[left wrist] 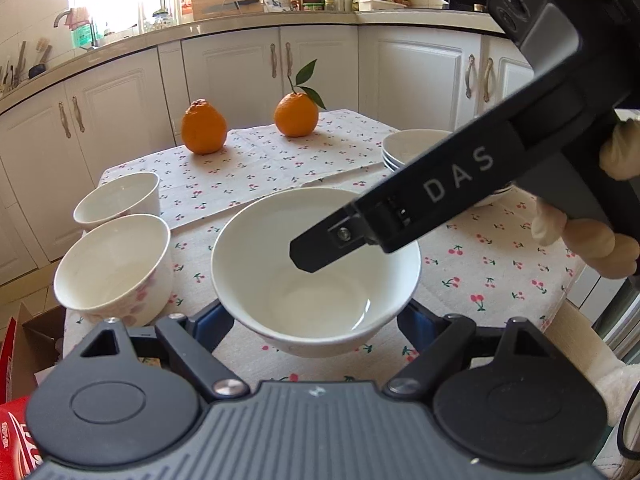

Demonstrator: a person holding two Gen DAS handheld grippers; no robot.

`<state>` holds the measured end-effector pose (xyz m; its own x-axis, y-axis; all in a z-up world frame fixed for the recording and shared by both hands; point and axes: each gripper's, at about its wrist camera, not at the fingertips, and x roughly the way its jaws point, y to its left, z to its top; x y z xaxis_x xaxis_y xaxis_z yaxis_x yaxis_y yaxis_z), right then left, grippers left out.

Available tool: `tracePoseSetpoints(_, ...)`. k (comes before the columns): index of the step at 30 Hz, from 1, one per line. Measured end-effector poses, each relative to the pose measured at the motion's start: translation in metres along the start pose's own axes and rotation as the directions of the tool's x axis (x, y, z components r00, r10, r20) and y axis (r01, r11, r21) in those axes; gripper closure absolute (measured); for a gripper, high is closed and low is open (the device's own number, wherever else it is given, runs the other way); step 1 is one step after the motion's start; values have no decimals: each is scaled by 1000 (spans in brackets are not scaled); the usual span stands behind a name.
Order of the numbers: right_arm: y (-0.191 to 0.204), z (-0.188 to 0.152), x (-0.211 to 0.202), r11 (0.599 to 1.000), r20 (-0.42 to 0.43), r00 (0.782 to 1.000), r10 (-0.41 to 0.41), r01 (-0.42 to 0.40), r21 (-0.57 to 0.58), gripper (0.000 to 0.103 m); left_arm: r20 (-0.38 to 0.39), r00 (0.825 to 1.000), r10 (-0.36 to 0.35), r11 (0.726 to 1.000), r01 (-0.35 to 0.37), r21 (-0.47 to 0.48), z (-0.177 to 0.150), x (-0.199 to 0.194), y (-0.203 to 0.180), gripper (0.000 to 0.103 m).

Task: Organize plates and bowls
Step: 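Lift the white bowl with the right gripper and carry it toward the other bowls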

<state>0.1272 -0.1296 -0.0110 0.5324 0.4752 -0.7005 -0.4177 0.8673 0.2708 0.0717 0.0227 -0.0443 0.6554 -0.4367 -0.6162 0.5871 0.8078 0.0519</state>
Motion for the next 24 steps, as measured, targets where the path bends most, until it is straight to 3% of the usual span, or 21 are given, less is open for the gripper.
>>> tracePoseSetpoints(24,-33,-13,-4,997,-15,999,-42,43,59,37,-36,998,-48,999,48,9,6,31,-17,15)
